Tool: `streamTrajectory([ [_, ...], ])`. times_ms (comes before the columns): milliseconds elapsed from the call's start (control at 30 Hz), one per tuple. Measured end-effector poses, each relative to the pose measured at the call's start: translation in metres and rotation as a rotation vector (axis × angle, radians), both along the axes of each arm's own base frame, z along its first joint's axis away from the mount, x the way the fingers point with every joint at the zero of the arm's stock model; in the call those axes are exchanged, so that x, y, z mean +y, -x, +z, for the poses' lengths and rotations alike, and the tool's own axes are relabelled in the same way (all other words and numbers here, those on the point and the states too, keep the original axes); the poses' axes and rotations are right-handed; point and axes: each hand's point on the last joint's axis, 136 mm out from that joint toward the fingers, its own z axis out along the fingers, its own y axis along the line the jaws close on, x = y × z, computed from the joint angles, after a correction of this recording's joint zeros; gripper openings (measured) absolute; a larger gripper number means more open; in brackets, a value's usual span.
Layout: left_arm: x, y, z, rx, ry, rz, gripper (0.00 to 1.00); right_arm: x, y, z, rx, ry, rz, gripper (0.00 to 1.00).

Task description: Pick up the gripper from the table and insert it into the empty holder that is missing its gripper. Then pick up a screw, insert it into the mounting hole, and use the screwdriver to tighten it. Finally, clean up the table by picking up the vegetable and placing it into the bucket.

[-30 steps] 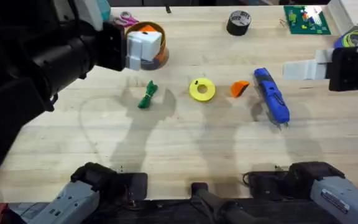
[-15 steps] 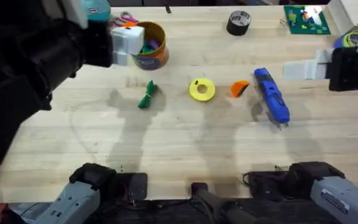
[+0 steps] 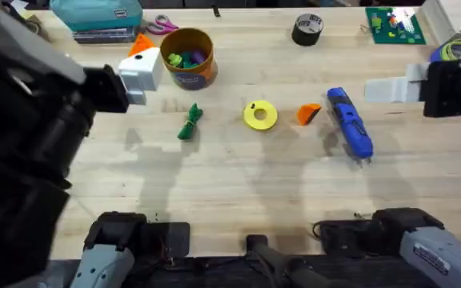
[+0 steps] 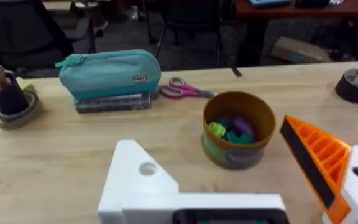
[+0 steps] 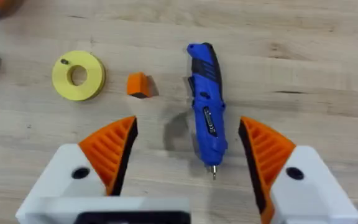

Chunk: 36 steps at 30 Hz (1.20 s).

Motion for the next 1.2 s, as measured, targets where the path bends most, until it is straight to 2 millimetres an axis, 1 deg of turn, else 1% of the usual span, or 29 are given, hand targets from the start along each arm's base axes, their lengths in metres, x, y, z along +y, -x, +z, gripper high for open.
streamTrajectory([
  [233, -0.004, 0.002, -0.020, -0.121, 0.015, -0.032, 0.985, 0.000, 0.000, 0.000, 0.000, 0.000, 0.000, 0.996],
  [333, -0.006, 0.004, -0.025, -0.181, 0.018, -0.046, 0.985, 0.000, 0.000, 0.000, 0.000, 0.000, 0.000, 0.996],
  [567, -0.007, 0.011, -0.042, -0.257, 0.021, -0.054, 0.985, 0.000, 0.000, 0.000, 0.000, 0.000, 0.000, 0.997],
  [600, -0.007, 0.014, -0.048, -0.272, 0.021, -0.055, 0.985, 0.000, 0.000, 0.000, 0.000, 0.000, 0.000, 0.997],
  [733, -0.007, 0.019, -0.046, -0.306, 0.021, -0.058, 0.985, 0.000, 0.000, 0.000, 0.000, 0.000, 0.000, 0.996],
  [867, -0.009, 0.023, -0.047, -0.312, 0.023, -0.067, 0.985, 0.000, 0.000, 0.000, 0.000, 0.000, 0.000, 0.997],
  [1033, -0.014, 0.025, -0.057, -0.292, 0.025, -0.100, 0.985, 0.000, 0.000, 0.000, 0.000, 0.000, 0.000, 0.996],
  [1200, -0.021, 0.025, -0.074, -0.276, 0.029, -0.139, 0.985, 0.000, 0.000, 0.000, 0.000, 0.000, 0.000, 0.997],
])
